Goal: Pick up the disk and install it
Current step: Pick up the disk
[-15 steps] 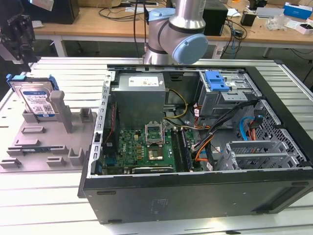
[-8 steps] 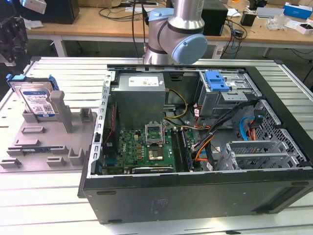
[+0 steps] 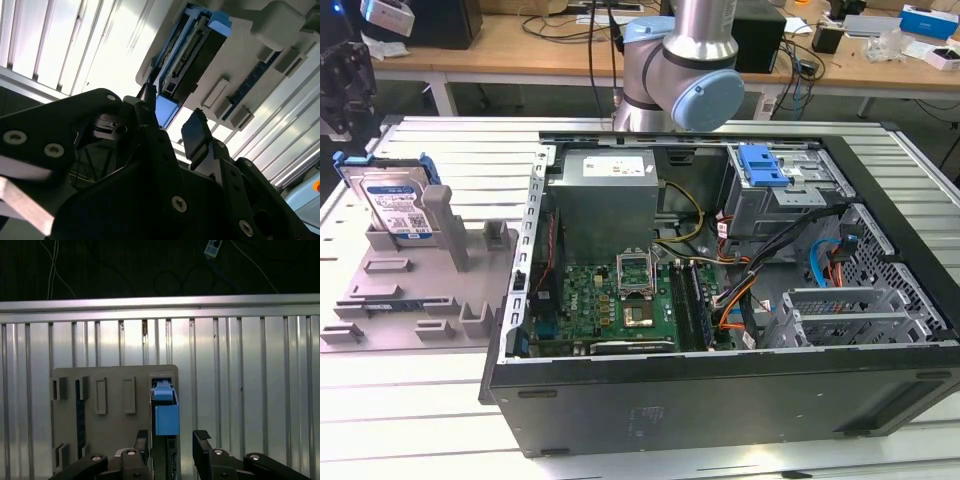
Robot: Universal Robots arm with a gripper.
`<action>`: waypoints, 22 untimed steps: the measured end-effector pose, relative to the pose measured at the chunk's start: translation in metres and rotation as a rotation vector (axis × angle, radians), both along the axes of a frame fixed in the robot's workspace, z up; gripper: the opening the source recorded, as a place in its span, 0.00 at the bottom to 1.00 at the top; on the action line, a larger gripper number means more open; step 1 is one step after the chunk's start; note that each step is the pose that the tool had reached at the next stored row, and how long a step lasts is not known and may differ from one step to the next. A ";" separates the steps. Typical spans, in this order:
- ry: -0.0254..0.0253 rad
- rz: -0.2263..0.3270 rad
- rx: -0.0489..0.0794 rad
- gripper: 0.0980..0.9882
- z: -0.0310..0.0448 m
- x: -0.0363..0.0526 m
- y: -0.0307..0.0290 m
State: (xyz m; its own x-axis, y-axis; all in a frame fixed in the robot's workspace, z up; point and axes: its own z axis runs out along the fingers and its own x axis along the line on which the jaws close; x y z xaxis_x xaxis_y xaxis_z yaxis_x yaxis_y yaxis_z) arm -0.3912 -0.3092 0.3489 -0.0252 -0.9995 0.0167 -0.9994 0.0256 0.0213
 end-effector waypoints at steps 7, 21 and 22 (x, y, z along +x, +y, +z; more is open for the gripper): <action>0.0017 0.003 -0.003 0.43 -0.0066 -0.0028 0.0000; 0.0030 0.012 -0.006 0.43 -0.0199 -0.0059 0.0000; 0.0030 0.012 -0.006 0.43 -0.0207 -0.0061 0.0000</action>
State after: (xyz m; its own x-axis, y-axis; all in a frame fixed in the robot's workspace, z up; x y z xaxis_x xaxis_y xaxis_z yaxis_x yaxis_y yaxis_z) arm -0.3973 -0.3092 0.3282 -0.0131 -0.9997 0.0225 -0.9996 0.0136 0.0242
